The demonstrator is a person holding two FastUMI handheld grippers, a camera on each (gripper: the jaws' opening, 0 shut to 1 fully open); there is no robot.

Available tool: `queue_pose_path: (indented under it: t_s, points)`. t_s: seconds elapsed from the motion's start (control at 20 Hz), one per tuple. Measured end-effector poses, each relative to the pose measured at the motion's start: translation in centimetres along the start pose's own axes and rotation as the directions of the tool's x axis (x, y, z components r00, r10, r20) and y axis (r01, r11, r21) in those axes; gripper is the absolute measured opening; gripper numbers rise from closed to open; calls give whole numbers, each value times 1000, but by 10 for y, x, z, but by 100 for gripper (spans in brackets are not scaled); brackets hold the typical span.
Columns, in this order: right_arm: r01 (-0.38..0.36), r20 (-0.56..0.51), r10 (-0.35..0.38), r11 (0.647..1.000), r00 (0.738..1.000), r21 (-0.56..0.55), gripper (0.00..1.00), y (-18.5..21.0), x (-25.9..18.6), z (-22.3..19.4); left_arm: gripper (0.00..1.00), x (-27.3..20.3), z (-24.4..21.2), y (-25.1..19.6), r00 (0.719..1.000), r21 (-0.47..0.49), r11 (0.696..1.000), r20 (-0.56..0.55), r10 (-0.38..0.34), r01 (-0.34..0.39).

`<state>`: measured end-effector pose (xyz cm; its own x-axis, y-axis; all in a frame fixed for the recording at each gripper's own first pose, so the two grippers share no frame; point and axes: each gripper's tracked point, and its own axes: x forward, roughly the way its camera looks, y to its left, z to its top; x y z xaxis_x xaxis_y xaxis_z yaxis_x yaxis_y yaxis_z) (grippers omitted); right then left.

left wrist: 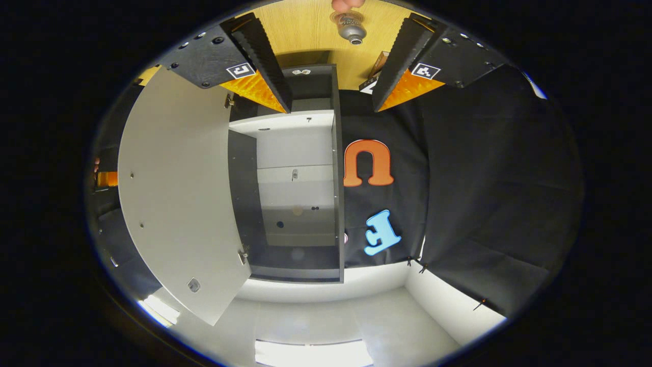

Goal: Open the cabinet door with the right hand, grasp the bottle in the cabinet with the left hand and place it on the coaster, then close the cabinet door with the right hand.

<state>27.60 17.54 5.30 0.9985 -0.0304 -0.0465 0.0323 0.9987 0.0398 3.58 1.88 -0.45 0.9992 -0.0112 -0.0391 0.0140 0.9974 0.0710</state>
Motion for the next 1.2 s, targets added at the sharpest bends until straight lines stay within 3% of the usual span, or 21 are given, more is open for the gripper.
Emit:
queue_pose_path:
  t_s: [0.2, 0.35, 0.4, 0.45, 0.65, 1.2]
  points:
    - [0, 21, -1, 999, 1000, 32, 91, 4, 12, 5, 95, -10, -5, -11, 999, -11, 1000, -29, -16, 15]
    - [-57, 32, 54, 995, 998, 78, 89, 20, 20, 3, 95, -13, -8, -14, 999, -23, 1000, -41, -21, 20]
    - [-78, 27, 76, 994, 997, 79, 83, 25, 20, 1, 95, -14, -9, -14, 999, -25, 999, -46, -25, 24]
    - [-97, 30, 95, 992, 995, 85, 88, 30, 19, 2, 95, -16, -8, -11, 999, -23, 1000, -45, -20, 19]
    - [-145, 23, 143, 986, 989, 78, 88, 50, 19, 1, 95, -18, -14, -4, 999, -14, 1000, -34, -1, 0]
    - [-327, -13, 328, 943, 944, 69, 88, 151, 26, -8, 95, -31, -33, 7, 998, -31, 999, -61, 11, -13]
